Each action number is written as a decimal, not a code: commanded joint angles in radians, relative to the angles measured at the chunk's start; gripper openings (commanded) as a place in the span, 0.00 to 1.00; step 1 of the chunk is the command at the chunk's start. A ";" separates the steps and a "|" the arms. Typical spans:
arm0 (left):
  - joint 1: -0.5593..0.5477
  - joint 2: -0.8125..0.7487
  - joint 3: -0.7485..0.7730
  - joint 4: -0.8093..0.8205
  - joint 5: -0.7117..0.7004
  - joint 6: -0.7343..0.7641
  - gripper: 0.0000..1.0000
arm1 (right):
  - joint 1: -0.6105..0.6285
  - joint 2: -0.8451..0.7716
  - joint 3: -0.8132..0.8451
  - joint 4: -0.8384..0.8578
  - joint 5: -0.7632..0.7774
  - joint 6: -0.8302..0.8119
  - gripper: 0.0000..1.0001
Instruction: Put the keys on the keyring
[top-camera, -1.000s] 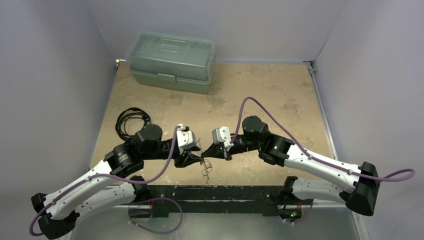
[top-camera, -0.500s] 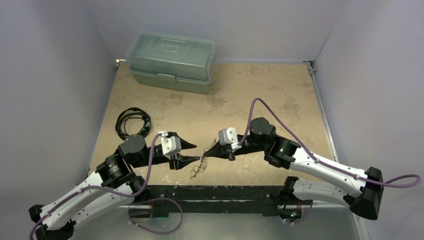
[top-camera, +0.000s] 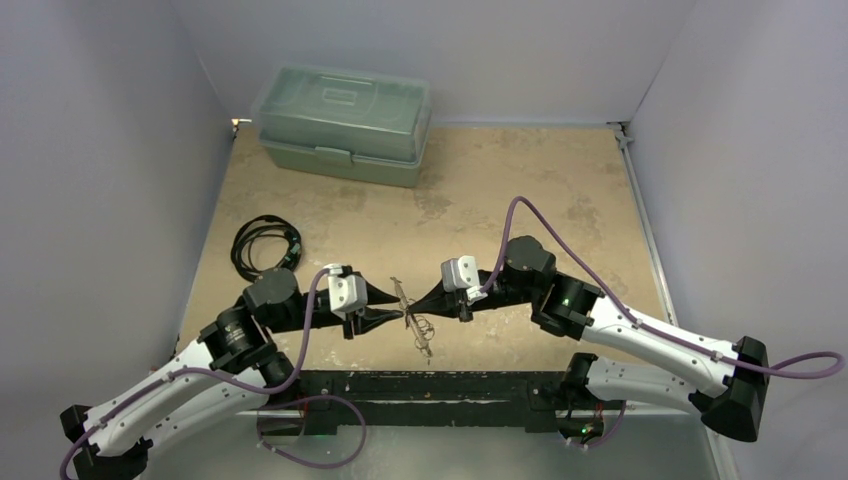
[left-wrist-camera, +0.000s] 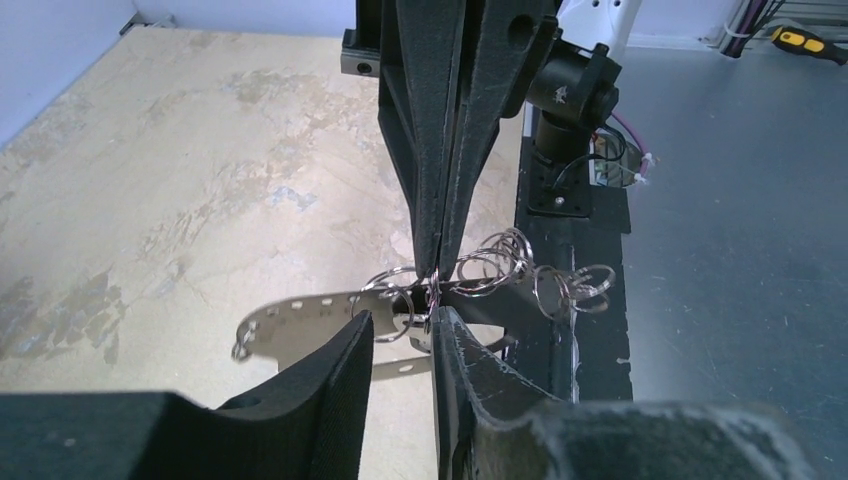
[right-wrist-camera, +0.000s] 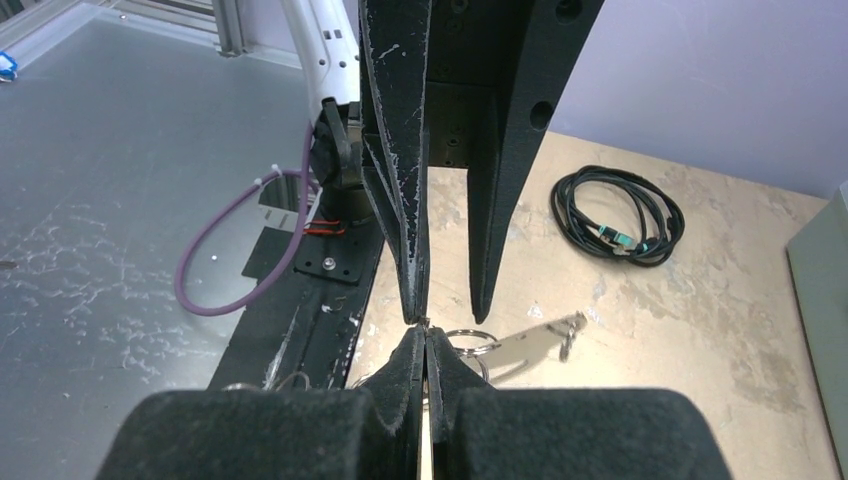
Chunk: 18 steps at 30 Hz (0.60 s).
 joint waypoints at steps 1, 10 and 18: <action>0.001 0.014 -0.010 0.058 0.041 0.015 0.26 | 0.004 -0.018 0.004 0.060 0.000 0.011 0.00; 0.001 0.041 -0.009 0.064 0.060 0.009 0.13 | 0.004 -0.024 0.003 0.062 0.004 0.011 0.00; 0.000 0.042 -0.008 0.062 0.058 0.005 0.00 | 0.004 -0.029 0.001 0.066 0.009 0.013 0.00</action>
